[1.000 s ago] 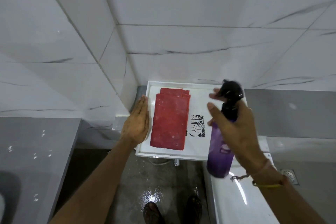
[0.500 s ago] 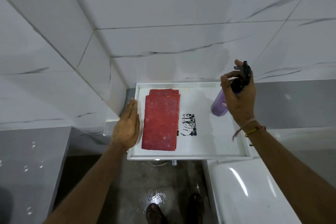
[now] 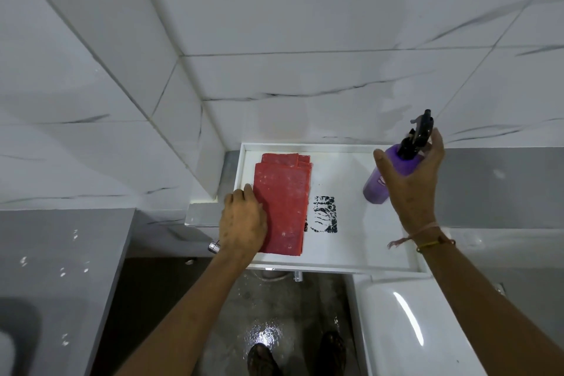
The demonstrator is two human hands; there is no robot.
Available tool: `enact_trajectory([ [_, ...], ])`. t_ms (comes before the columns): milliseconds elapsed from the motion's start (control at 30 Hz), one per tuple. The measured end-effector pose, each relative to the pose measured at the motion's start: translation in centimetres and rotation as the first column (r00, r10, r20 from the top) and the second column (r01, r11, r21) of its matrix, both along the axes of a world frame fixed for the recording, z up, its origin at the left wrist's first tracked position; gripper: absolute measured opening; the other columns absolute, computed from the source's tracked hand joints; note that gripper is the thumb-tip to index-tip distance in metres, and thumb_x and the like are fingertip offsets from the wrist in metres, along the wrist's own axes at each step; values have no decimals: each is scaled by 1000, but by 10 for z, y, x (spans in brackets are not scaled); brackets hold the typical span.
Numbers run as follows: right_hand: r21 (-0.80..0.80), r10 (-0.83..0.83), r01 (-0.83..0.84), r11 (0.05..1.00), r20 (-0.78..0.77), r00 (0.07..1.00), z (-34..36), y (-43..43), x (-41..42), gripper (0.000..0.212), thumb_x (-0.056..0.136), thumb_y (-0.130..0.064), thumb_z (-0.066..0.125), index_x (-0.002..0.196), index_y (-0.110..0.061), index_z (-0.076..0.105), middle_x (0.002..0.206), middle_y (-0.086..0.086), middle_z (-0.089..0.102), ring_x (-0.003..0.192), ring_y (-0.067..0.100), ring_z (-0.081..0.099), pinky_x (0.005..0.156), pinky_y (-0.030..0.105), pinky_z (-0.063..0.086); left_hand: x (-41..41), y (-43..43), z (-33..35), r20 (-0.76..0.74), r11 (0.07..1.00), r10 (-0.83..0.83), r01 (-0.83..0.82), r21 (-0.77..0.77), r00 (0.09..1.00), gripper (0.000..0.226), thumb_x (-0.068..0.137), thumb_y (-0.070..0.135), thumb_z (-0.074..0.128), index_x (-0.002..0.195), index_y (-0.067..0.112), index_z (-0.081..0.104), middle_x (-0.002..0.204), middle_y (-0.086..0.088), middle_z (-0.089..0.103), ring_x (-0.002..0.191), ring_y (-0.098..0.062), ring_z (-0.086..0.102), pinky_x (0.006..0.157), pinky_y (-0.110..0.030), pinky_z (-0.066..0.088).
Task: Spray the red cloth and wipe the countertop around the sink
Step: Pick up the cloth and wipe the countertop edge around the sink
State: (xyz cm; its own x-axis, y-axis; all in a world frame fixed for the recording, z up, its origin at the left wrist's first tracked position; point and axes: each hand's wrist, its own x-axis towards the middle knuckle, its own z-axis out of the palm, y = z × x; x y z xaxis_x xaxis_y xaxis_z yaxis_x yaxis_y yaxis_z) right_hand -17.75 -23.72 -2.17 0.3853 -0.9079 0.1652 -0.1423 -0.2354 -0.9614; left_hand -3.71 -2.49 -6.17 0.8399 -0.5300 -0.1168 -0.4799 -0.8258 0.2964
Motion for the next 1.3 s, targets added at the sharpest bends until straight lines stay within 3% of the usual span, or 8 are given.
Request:
enact_trajectory([
  [267, 125, -317, 318, 940, -33, 948, -27, 93, -42, 71, 80, -22, 72, 138, -11, 30, 129, 13, 36, 112, 21, 46, 97, 50, 47, 10, -39, 18, -275, 964, 258, -267, 6, 926, 33, 88, 25, 56, 109, -1, 56, 114, -20, 61, 108, -36, 58, 80, -39, 47],
  [433, 198, -88, 88, 976, -7, 996, -31, 133, -44, 37, 89, -7, 58, 117, -29, 48, 102, -12, 58, 96, 8, 58, 83, 16, 52, 14, -34, 34, -569, 901, 174, -363, -237, 803, 25, 82, 25, 60, 99, 8, 65, 100, -11, 70, 95, -30, 66, 86, -40, 55],
  [533, 366, 104, -95, 926, -6, 995, -23, 136, -34, 30, 90, -14, 59, 115, -28, 50, 110, -9, 60, 102, 10, 59, 89, 33, 53, 9, -17, 60, -576, 892, 30, -282, -352, 817, 15, 85, 23, 59, 96, 15, 65, 96, -7, 70, 93, -29, 67, 86, -44, 56],
  [700, 846, 316, -387, 366, 278, 907, -2, 147, -9, 79, 67, -56, 66, 129, -12, 45, 137, 17, 52, 122, 31, 54, 104, 44, 42, -2, 38, 120, -551, 845, -145, -187, -501, 822, 15, 90, 17, 56, 102, 21, 64, 96, 3, 69, 85, -7, 68, 74, -25, 59],
  [833, 716, 308, -672, -189, 693, 652, 11, 178, 5, 79, 73, -60, 65, 131, -7, 54, 137, 19, 56, 126, 33, 53, 105, 51, 44, -22, 92, 158, -573, 813, -198, -193, -549, 795, 15, 90, 18, 58, 95, 31, 64, 89, 12, 70, 79, 1, 67, 64, -14, 54],
  [1000, 544, 373, -794, -271, 820, 435, 21, 220, 28, 82, 65, -62, 72, 128, -13, 57, 125, 15, 66, 116, 32, 62, 89, 49, 54, -47, 159, 166, -602, 807, -87, -299, -510, 794, 16, 89, 22, 61, 104, 26, 65, 99, 5, 71, 89, -11, 69, 72, -25, 59],
  [1167, 659, 552, -707, -255, 700, 453, 27, 268, 59, 61, 79, -32, 73, 132, -10, 53, 127, 18, 64, 117, 34, 60, 93, 49, 51, -46, 215, 160, -495, 788, 89, -365, -496, 864, 21, 90, 26, 59, 110, 18, 61, 105, 2, 68, 95, -17, 68, 84, -39, 58],
  [1300, 696, 657, -699, -164, 605, 449, 31, 303, 80, 53, 83, -27, 68, 131, -13, 53, 131, 20, 60, 122, 39, 56, 104, 58, 42, -37, 261, 140, -465, 751, 222, -455, -479, 857, 25, 92, 34, 53, 113, 22, 56, 101, 7, 61, 90, -9, 63, 79, -23, 57],
])
